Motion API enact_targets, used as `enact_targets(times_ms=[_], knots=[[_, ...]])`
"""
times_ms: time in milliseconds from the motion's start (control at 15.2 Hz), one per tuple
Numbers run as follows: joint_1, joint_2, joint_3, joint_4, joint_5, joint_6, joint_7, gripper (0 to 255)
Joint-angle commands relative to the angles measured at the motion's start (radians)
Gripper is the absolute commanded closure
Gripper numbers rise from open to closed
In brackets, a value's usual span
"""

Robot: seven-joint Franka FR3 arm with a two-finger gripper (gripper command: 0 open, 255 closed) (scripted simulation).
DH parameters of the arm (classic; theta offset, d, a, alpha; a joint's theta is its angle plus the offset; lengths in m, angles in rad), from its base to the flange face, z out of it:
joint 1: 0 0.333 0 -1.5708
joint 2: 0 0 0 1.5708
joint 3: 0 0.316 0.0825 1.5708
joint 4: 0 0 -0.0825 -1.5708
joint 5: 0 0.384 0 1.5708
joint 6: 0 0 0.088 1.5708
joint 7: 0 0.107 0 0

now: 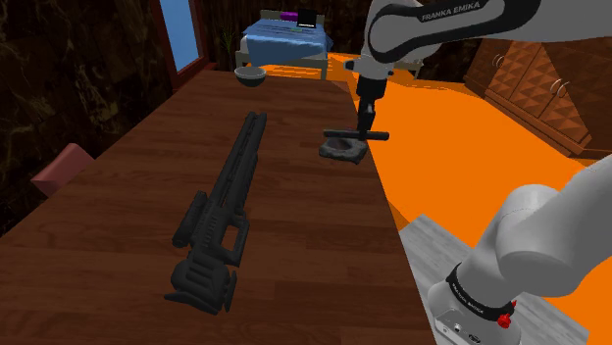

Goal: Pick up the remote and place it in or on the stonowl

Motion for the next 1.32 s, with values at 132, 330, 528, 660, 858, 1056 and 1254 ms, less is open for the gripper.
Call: enact_targets(times_ms=[132,330,528,660,858,1056,1254], knots=[[-0.015,0.142,-0.053,0.13,0.022,0.007,-0.085,255],[-0.031,0.251,-0.086,0.246,0.051,-0.006,-0.148,255],[-0.055,0.366,-0.113,0.374,0.089,-0.03,-0.21,255],[-0.076,0.445,-0.126,0.469,0.117,-0.052,-0.249,255],[-0.081,0.462,-0.125,0.462,0.124,-0.031,-0.257,255],[-0.082,0.47,-0.124,0.432,0.128,0.007,-0.261,255],[-0.082,0.48,-0.123,0.404,0.133,0.045,-0.266,255]])
